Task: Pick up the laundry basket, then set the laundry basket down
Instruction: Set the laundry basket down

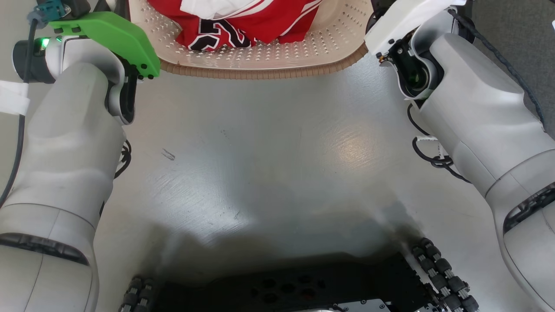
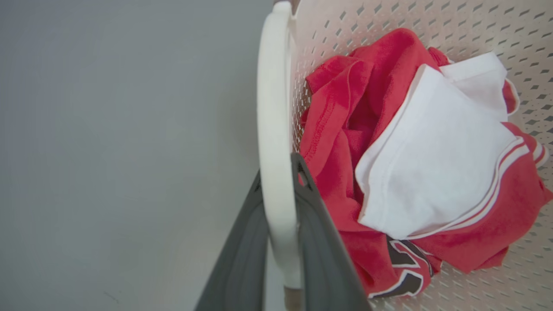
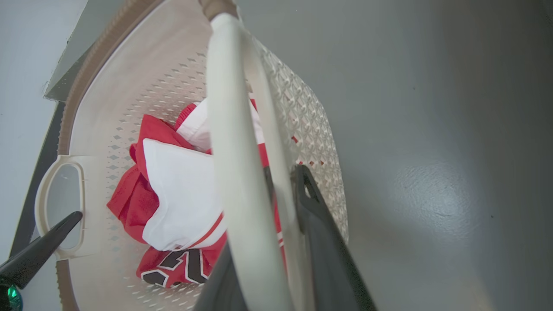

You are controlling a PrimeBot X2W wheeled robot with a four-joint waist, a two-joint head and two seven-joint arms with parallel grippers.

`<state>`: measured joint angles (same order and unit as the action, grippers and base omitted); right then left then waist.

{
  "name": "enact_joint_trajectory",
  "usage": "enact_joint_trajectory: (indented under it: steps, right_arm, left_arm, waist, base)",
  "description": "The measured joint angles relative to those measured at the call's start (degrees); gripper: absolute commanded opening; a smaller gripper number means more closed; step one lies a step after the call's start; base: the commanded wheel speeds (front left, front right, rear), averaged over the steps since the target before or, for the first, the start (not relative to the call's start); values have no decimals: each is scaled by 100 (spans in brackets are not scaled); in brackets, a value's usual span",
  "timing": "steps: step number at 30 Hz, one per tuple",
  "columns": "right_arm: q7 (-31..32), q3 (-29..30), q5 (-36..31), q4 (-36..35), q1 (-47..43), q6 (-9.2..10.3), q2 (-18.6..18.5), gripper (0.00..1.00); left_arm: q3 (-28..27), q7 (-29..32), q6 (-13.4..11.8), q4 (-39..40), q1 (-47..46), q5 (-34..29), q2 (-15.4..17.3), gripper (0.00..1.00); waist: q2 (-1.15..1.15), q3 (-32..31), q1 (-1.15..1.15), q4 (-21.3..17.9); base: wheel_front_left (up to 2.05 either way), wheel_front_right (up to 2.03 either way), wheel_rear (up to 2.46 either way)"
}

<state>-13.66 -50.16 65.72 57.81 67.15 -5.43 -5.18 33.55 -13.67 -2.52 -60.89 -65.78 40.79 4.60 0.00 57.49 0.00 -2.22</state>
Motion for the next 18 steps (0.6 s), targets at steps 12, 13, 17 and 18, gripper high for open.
enact_joint_trajectory:
  steps: [12,13,17,18]
  right_arm:
    - [-43,-58,92,35,0,0,5,0]
    - [-44,-62,94,37,0,0,5,0]
    - [-49,-85,135,49,1,0,5,0]
    - [-51,-90,137,55,1,0,5,0]
  left_arm:
    - [10,-8,1,-115,-69,-32,-23,0]
    - [10,-8,1,-126,-77,-32,-27,0]
    - [10,-8,7,-154,-104,-32,-40,0]
    - [10,-8,7,-164,-110,-32,-44,0]
  waist:
    - [0,59,0,1]
    - [0,65,0,2]
    - [0,87,0,5]
    - [0,92,0,5]
  base:
    - [0,0,0]
    - [0,0,0]
    - [0,0,0]
    - [0,0,0]
